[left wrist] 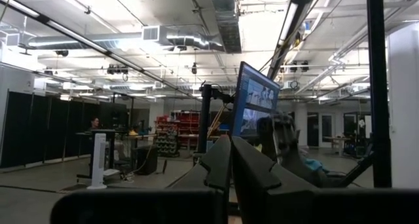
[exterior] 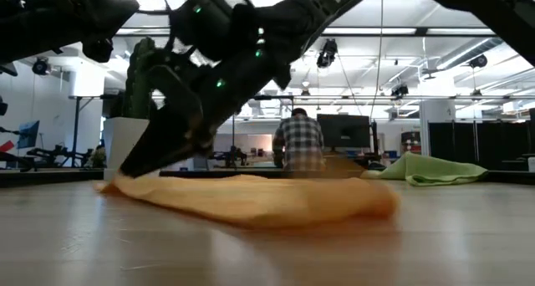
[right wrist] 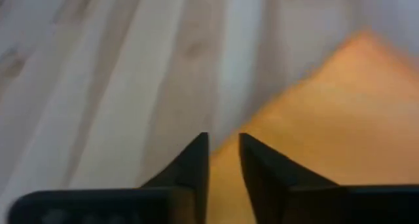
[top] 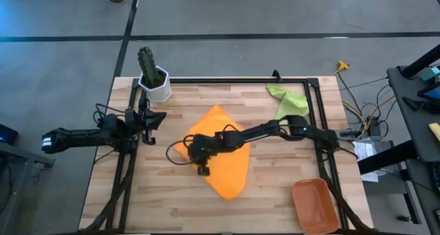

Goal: Roll microfiber towels into tight, uniform cylinder then place into a basket
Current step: Fold the orange microfiber cloth

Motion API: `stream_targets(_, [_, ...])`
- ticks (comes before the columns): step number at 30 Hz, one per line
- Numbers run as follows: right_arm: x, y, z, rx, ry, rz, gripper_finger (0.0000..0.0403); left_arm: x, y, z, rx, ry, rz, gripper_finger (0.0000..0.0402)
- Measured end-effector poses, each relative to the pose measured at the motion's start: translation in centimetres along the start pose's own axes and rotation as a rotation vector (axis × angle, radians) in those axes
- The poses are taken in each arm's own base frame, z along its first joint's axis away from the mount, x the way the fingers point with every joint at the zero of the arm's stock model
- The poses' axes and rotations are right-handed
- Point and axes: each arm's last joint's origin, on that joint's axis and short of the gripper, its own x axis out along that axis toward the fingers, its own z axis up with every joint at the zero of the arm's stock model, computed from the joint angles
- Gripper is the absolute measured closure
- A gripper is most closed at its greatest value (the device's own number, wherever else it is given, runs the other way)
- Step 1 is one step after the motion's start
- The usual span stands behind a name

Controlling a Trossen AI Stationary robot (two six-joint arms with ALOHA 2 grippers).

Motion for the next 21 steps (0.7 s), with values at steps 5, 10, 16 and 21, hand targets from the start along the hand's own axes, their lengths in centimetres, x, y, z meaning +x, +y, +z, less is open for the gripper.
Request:
stream_targets(5, [0.3, 1.0, 0.7, -0.052, -0.03, 0.029, 0.0229, 0.0, 0.0, 0.0, 0.0, 0.002, 0.001, 0.0402])
stream_targets(10, [-3.8, 2.1, 3.4, -0.108, -0.016, 0.023, 0.0174, 0.0, 0.0, 0.0, 0.001, 0.002, 0.001, 0.0402])
stream_targets(16, [-10.9, 2.7, 3.5, -0.141, 0.268, -0.206, 0.0167, 0.0, 0.0, -0.1, -0.009, 0.01, 0.001, 0.0402])
stream_targets(21, [-14.7, 2.9, 0.5, -0.118, 0.44, -0.273, 0.0179, 0.0, 0.0, -0.1, -0.015, 0.009, 0.0, 0.0402])
